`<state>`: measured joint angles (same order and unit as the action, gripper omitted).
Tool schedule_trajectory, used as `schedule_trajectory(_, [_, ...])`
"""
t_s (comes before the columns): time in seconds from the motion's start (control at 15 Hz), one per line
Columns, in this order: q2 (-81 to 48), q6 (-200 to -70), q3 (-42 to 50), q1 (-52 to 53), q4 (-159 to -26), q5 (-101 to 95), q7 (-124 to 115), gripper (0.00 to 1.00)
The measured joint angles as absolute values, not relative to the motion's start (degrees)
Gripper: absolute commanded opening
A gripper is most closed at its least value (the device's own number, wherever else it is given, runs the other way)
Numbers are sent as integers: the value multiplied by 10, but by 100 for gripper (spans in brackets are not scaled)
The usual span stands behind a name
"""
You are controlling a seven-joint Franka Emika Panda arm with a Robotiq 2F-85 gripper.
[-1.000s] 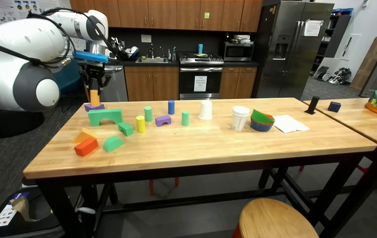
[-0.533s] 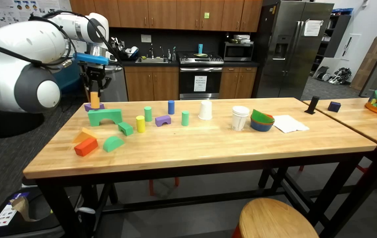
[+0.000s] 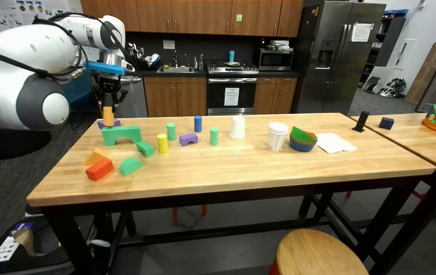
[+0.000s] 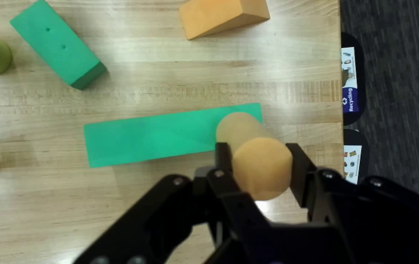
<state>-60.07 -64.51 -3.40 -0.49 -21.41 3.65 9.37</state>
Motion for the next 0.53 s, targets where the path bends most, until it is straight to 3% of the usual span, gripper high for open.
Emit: schedule_trajectory(0.53, [-600, -645, -34, 1, -212, 36, 94, 15])
